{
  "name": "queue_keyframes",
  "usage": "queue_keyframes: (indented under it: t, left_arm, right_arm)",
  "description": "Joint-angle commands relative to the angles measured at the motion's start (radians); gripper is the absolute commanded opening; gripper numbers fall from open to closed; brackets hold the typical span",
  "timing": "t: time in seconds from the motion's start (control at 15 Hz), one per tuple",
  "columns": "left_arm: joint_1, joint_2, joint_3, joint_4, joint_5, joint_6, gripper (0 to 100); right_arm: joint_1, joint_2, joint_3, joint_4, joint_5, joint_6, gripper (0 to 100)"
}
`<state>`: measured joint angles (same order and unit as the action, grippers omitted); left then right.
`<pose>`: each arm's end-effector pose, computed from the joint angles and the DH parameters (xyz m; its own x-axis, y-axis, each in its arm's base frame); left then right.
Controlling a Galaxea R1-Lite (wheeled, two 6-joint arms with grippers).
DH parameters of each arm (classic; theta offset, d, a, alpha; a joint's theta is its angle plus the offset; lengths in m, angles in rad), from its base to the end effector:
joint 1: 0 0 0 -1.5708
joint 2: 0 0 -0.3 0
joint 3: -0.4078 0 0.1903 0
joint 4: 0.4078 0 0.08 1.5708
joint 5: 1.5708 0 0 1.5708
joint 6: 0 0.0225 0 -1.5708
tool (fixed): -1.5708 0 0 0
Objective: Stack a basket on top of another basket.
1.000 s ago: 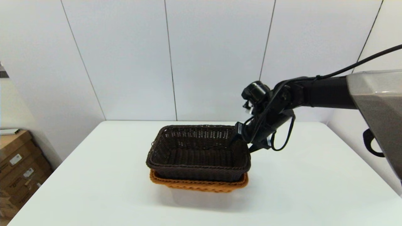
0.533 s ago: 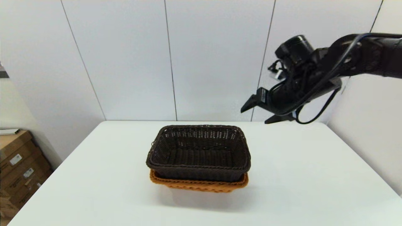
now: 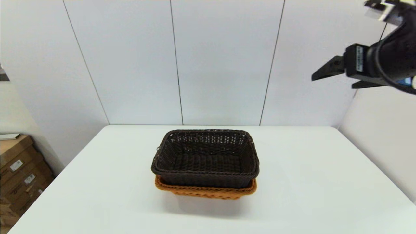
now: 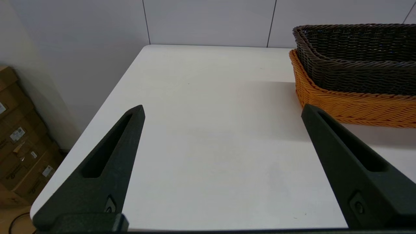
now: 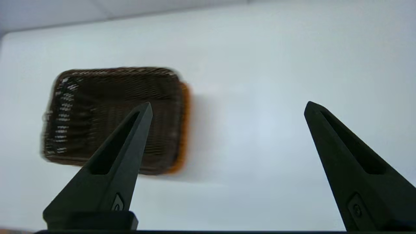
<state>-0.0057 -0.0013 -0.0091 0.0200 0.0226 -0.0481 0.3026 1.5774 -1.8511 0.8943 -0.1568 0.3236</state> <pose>-0.0236 0.0006 0.0759 0.9998 0.0169 -0.0096 -0.0173 0.9987 -0.0479 0.2234 0.0661 0.3604 0.8136 0.0904 -0.5744 0.0124 0.9849 0.1726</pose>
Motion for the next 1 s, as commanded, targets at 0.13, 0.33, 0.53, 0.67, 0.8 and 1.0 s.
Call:
queue_keyframes:
  t: [0.13, 0.33, 0.53, 0.67, 0.8, 1.0]
  left_arm:
    - [0.000, 0.000, 0.000, 0.000, 0.000, -0.001, 100]
    - [0.000, 0.000, 0.000, 0.000, 0.000, -0.001, 100]
    - [0.000, 0.000, 0.000, 0.000, 0.000, -0.001, 100]
    - [0.000, 0.000, 0.000, 0.000, 0.000, -0.001, 100]
    - [0.000, 0.000, 0.000, 0.000, 0.000, -0.001, 100]
    - [0.000, 0.000, 0.000, 0.000, 0.000, -0.001, 100]
  right_arm:
    - [-0.006, -0.536, 0.181, 0.075, -0.231, -0.129, 100]
    - [-0.022, -0.761, 0.291, 0.080, -0.236, -0.170, 100]
    - [-0.180, -0.961, 0.457, 0.083, -0.227, -0.242, 100]
    - [-0.240, -1.064, 0.529, 0.081, -0.227, -0.255, 100]
    - [-0.272, -1.176, 0.584, 0.078, -0.230, -0.290, 100]
    - [-0.310, -1.361, 0.694, 0.075, -0.231, -0.348, 100]
